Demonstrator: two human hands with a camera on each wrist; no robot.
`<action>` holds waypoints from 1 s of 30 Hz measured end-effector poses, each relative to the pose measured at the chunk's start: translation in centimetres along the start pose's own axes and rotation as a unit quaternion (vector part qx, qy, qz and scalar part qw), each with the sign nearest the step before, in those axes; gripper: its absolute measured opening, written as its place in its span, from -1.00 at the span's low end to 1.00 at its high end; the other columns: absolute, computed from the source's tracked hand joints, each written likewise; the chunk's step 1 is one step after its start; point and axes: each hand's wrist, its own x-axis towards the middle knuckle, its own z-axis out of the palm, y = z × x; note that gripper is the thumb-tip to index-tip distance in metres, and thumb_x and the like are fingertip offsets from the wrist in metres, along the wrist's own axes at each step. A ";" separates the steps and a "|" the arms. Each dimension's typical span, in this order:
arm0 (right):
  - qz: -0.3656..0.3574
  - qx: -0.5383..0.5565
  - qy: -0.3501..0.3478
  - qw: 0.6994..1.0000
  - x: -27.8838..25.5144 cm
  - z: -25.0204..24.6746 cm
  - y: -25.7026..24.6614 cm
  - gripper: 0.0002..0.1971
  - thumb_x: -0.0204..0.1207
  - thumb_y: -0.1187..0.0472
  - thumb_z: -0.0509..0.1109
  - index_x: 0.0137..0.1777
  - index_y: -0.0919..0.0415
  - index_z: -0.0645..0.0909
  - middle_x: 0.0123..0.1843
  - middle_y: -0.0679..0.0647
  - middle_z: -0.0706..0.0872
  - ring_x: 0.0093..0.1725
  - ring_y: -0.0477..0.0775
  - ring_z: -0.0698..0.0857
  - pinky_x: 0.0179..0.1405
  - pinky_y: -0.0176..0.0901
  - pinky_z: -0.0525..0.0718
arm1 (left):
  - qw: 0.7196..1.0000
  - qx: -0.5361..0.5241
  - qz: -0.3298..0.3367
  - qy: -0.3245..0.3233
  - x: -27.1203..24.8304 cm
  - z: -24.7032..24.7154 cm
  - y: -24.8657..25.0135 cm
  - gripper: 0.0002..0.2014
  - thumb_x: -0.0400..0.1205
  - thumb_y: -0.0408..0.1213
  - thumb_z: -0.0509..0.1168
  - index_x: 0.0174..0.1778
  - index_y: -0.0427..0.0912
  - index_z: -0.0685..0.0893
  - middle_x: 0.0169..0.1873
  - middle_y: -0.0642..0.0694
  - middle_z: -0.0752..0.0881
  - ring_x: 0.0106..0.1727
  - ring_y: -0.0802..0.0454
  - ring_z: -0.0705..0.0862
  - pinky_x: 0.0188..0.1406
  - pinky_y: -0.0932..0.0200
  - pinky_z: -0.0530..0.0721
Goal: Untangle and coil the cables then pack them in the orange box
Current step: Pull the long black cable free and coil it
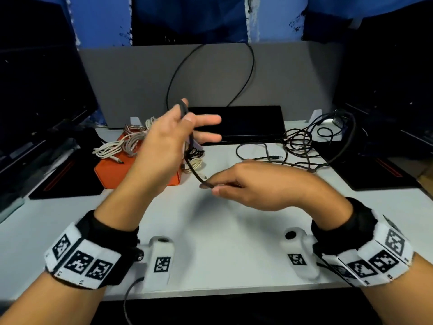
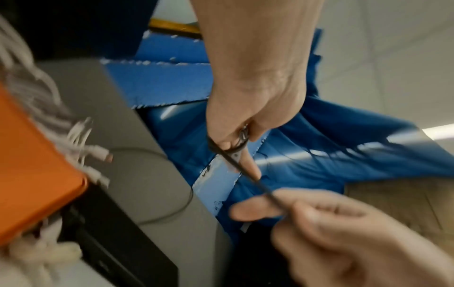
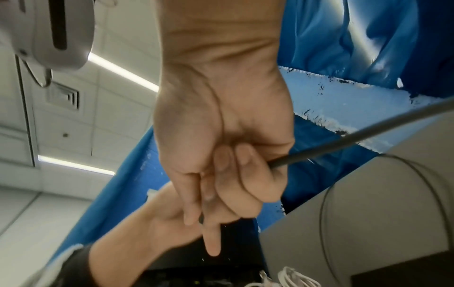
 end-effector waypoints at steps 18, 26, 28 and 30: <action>-0.043 0.158 0.290 0.943 -1.7 -3.3 0.4 -0.81 0.79 0.10 0.33 0.16 0.04 0.79 -0.01 -0.19 0.84 0.11 -0.13 0.79 0.17 0.00 0.69 | 0.944 -0.137 -0.049 -0.296 -1.5 -0.2 0.5 -0.74 0.82 -0.29 0.01 0.04 -0.30 0.58 -0.50 -0.07 0.59 -0.36 -0.10 0.73 0.12 -0.05 0.72; -0.061 0.196 0.320 0.925 -2.1 -4.3 2.1 -0.82 0.75 0.12 0.39 0.10 0.08 0.84 -0.06 -0.20 0.86 -0.01 -0.15 0.80 0.04 -0.18 0.69 | 0.936 -0.169 -0.048 -0.304 -1.8 -0.3 1.0 -0.73 0.80 -0.27 0.03 -0.02 -0.26 0.62 -0.54 -0.03 0.57 -0.59 0.11 0.52 -0.10 0.06 0.72; -0.062 0.194 0.337 0.919 -1.8 -4.2 2.3 -0.81 0.76 0.09 0.38 0.11 0.08 0.83 -0.04 -0.08 0.87 0.01 -0.03 0.81 0.09 0.06 0.72 | 0.941 -0.203 -0.045 -0.268 -1.8 0.0 1.0 -0.66 0.80 -0.27 0.04 0.13 -0.28 0.73 -0.58 0.04 0.52 -0.63 0.16 0.50 -0.05 0.07 0.75; -0.059 0.173 0.354 0.917 -1.3 -3.9 2.5 -0.80 0.78 0.07 0.34 0.11 0.06 0.80 -0.09 -0.10 0.84 -0.08 -0.04 0.77 0.01 0.06 0.70 | 0.938 -0.250 -0.046 -0.237 -1.8 0.3 1.1 -0.62 0.80 -0.28 0.03 0.29 -0.35 0.70 -0.60 0.06 0.52 -0.51 0.08 0.69 0.18 0.01 0.75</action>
